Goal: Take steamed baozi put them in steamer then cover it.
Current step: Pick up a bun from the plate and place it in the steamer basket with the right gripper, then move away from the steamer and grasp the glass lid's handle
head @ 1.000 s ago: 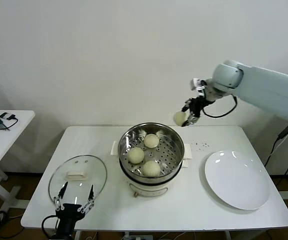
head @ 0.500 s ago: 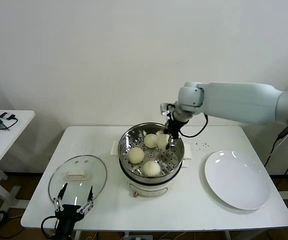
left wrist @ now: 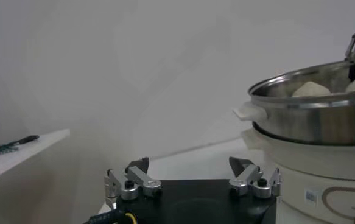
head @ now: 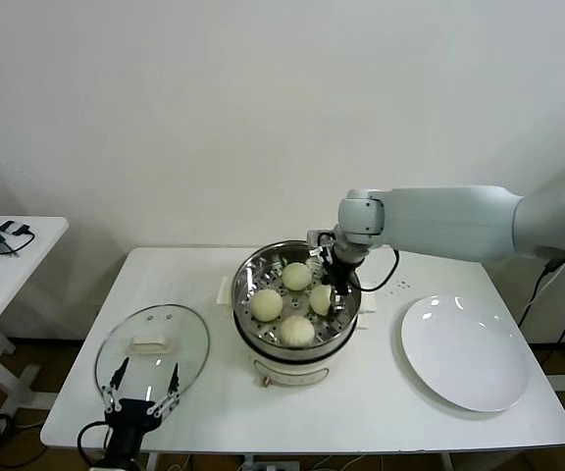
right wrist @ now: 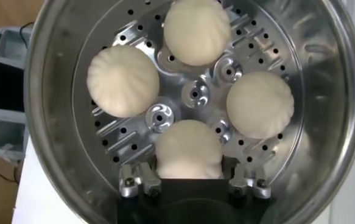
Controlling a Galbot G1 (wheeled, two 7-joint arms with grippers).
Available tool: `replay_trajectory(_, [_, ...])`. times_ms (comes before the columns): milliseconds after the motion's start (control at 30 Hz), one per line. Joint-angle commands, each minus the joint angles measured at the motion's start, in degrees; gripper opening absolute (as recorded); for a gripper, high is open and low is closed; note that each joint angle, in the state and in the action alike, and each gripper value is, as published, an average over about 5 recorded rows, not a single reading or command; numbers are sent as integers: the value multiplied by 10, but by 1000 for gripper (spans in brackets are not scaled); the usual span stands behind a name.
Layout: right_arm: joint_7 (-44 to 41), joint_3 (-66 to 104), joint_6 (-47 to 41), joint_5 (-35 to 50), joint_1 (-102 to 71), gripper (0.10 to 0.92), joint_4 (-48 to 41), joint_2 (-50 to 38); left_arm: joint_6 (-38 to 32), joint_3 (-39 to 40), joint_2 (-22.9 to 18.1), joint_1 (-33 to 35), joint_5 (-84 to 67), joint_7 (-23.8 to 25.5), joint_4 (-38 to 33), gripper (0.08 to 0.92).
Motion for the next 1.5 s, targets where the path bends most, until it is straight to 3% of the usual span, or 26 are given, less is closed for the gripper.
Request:
replay_trajectory(33, [8,10,-4,-2,-6,792,1,0,0,-1,1,0,0,0,0,823])
replay_trajectory(500, [-31,144,52,-21,32,823,38,-147,-1,-9,2,6,-1,-1,-10,823])
replay_trajectory(767, [109,245,196,-23,-64,823,83,-296,-1,-21,-1,1,5,10,-19,823])
replay_trajectory(900, [195,349,268,-27,-191,823,102,-359,1,-21,-6,-1,16,18,-29,823])
replay_trajectory(1067, [252,593,332,-49,-440,823,111,-397,3,-22,-15,0,26,17,-41,823])
replay_trajectory(1500, [297,1096,367,-110,-904,823,166,-291,0,-32,-30,5,102,20,-51,823])
